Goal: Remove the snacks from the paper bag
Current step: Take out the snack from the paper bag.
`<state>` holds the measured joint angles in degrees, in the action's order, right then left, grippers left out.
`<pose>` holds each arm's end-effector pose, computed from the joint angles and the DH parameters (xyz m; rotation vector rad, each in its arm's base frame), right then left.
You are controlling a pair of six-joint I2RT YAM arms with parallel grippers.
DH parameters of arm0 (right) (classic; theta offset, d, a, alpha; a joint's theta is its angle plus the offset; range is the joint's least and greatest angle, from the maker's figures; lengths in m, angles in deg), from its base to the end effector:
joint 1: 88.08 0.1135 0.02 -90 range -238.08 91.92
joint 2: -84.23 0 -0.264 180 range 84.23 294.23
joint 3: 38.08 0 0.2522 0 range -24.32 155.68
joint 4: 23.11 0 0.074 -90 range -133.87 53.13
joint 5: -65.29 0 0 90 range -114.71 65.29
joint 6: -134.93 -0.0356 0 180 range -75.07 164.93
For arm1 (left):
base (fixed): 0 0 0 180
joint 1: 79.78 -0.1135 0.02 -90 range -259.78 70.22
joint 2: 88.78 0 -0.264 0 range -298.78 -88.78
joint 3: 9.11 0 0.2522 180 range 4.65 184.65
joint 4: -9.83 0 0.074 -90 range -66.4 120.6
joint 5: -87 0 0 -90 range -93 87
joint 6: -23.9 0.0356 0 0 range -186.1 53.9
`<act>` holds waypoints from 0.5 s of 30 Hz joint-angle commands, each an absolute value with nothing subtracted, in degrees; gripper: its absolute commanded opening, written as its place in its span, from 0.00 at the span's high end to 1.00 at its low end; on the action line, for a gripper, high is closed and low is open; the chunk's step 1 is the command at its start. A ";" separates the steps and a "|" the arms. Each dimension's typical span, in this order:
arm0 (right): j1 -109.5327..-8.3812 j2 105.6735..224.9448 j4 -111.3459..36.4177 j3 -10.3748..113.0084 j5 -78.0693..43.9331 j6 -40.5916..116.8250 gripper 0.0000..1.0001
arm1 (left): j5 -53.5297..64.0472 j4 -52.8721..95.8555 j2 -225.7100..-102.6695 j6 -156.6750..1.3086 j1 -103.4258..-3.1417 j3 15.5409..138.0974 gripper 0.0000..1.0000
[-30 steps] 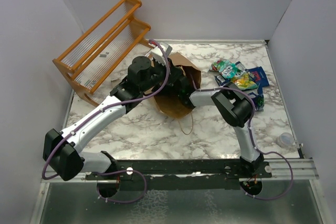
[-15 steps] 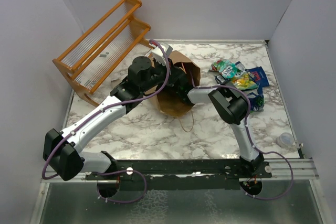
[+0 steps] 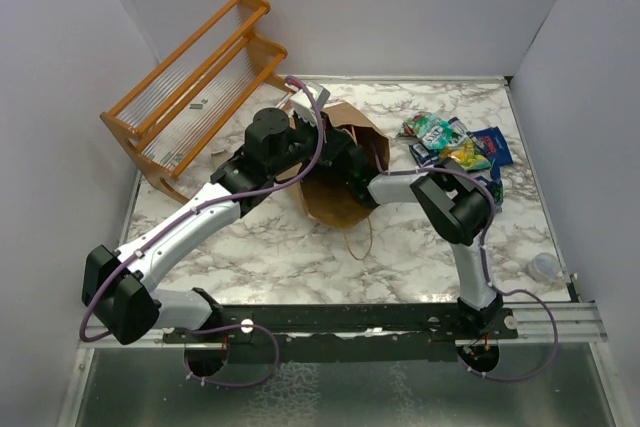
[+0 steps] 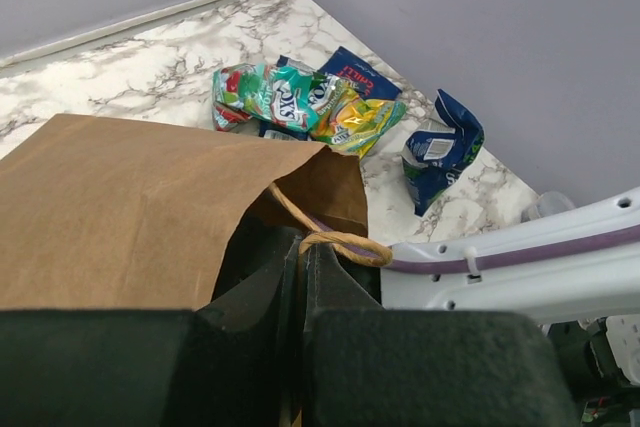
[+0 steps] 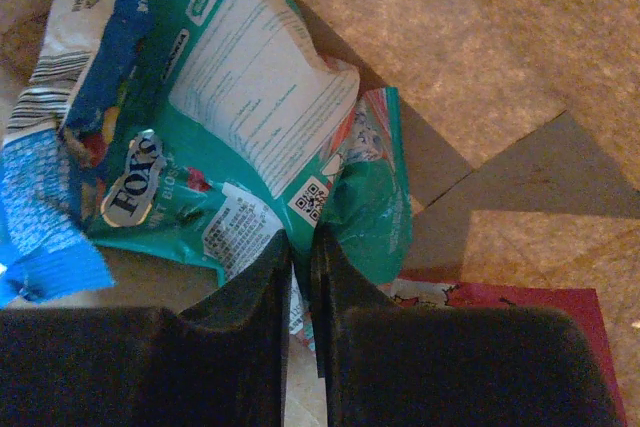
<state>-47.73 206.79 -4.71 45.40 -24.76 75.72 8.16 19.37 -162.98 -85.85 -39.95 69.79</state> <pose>0.3509 0.2981 0.1383 -1.1241 1.5729 0.1105 0.2321 -0.2026 0.3790 0.4560 1.6818 -0.9395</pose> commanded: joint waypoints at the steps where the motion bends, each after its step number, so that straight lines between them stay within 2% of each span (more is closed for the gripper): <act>1: -47.66 200.13 -5.92 40.97 -22.85 72.92 0.89 | 7.41 18.95 -163.20 -85.78 -39.71 70.52 1.00; 15: -43.58 189.11 -11.89 33.09 -29.71 71.08 0.95 | 6.23 18.99 -163.34 -85.77 -39.71 70.25 1.00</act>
<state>-44.77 191.95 -10.56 33.07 -26.25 71.39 7.67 19.39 -163.00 -85.85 -39.91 69.79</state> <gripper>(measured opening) 0.062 0.028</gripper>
